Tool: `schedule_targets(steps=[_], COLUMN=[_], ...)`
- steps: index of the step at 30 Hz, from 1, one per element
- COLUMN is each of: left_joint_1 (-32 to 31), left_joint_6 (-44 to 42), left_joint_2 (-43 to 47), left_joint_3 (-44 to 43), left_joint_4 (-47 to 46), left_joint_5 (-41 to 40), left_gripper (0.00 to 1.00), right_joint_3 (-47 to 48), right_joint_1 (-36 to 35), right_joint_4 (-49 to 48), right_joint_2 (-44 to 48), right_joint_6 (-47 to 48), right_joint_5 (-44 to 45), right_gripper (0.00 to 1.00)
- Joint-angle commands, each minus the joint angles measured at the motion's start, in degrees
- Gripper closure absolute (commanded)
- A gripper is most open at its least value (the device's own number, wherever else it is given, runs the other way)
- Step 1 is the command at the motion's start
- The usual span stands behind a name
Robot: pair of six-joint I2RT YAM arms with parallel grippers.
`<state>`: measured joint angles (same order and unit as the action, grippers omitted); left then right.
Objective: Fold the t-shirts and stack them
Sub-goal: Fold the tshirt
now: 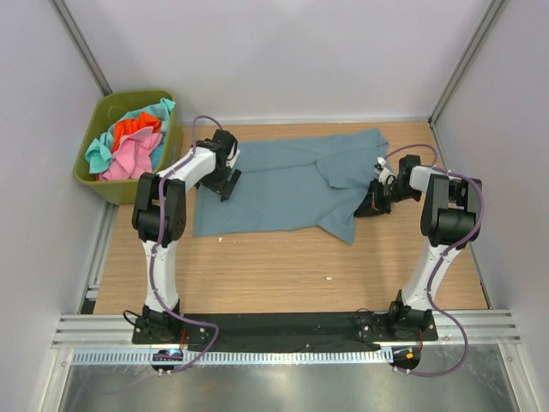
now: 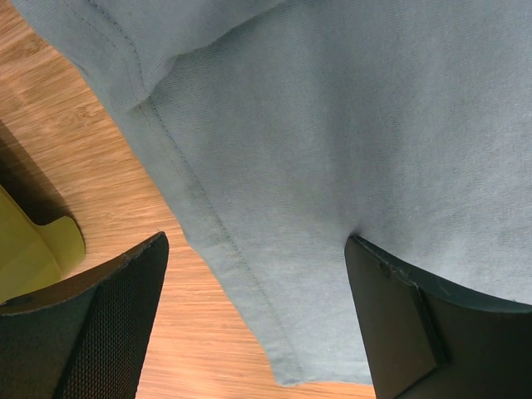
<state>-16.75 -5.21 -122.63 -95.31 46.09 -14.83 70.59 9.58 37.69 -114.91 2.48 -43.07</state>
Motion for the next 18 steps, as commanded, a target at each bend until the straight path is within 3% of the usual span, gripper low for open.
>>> schedule_targets(steps=[1,9,18], left_joint_1=[-0.3,-0.4,-0.4], left_joint_6=[-0.8,-0.9,-0.4], left_joint_2=[1.3,1.3,5.9], left_joint_3=[0.0,-0.4,1.7], left_joint_4=[-0.3,-0.4,-0.2], left_joint_5=[-0.8,-0.7,-2.6], left_gripper=[0.13,0.12,0.09], right_joint_3=[0.7,0.3,3.2], right_joint_1=[0.2,1.0,4.1], right_joint_4=[-0.9,1.5,12.8], right_joint_2=[1.8,5.7,17.1], right_joint_6=[0.2,1.3,9.1], right_joint_5=[-0.9,-1.2,0.2], right_gripper=[0.99,0.99,0.98])
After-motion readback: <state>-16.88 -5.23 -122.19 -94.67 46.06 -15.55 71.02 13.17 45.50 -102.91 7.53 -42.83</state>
